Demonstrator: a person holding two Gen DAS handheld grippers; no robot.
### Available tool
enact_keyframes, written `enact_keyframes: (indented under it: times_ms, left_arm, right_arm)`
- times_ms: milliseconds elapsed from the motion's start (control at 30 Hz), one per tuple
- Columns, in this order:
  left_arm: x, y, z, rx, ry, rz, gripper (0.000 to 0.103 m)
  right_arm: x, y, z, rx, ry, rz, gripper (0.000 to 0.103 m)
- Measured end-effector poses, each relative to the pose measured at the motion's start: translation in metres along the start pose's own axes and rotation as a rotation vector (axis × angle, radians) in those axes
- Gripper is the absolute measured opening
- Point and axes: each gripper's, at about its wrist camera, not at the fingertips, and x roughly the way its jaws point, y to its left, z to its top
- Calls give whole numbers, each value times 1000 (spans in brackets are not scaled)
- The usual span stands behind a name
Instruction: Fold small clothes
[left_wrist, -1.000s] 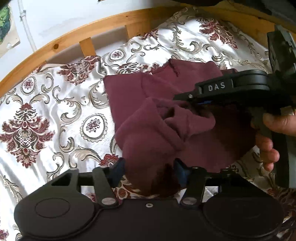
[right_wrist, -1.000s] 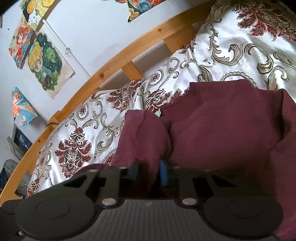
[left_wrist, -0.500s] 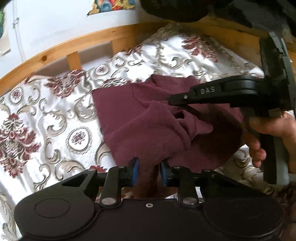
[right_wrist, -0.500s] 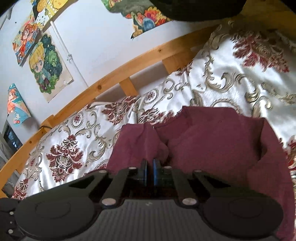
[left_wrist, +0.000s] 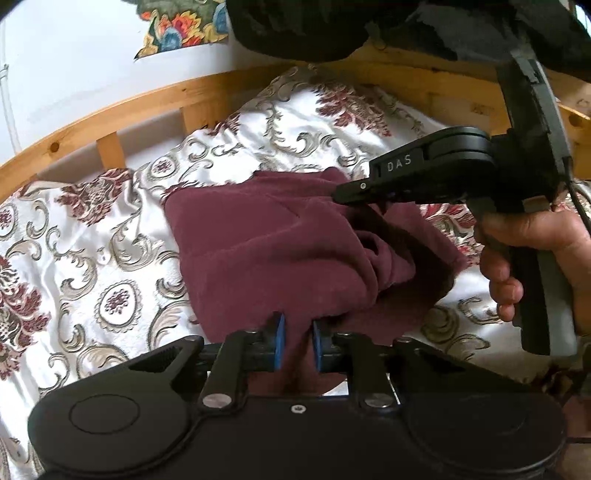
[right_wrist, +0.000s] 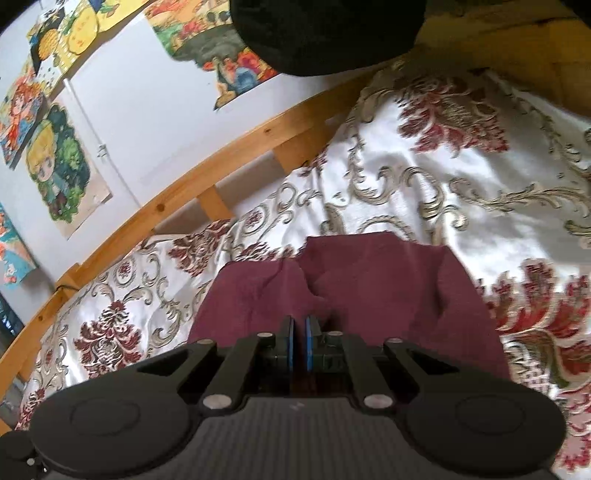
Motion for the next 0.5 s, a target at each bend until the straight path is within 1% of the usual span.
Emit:
enact_keyframes:
  times_ms: [133, 233, 267, 400, 433, 467, 500]
  left_arm:
    - [-3, -9, 0, 22, -27, -32, 15]
    - [-4, -12, -1, 39, -30, -41, 15]
    - [-4, -12, -1, 42, -27, -42, 15]
    - [-3, -11, -2, 34, -16, -43, 15]
    - [-3, -11, -2, 33, -16, -44, 15]
    - [-4, -11, -3, 35, -16, -44, 14]
    - [-3, -11, -2, 36, -16, -42, 14]
  right_arm:
    - [-5, -8, 3, 43, -5, -21, 7]
    - [-4, -14, 3, 66, 13, -27, 8]
    - [-3, -16, 3, 78, 20, -28, 12]
    - [5, -25, 2, 125, 29, -29, 20]
    - [7, -27, 3, 139, 32, -24, 29]
    - [10, -30, 3, 152, 34, -18, 41]
    - [14, -32, 3, 161, 35, -12, 45]
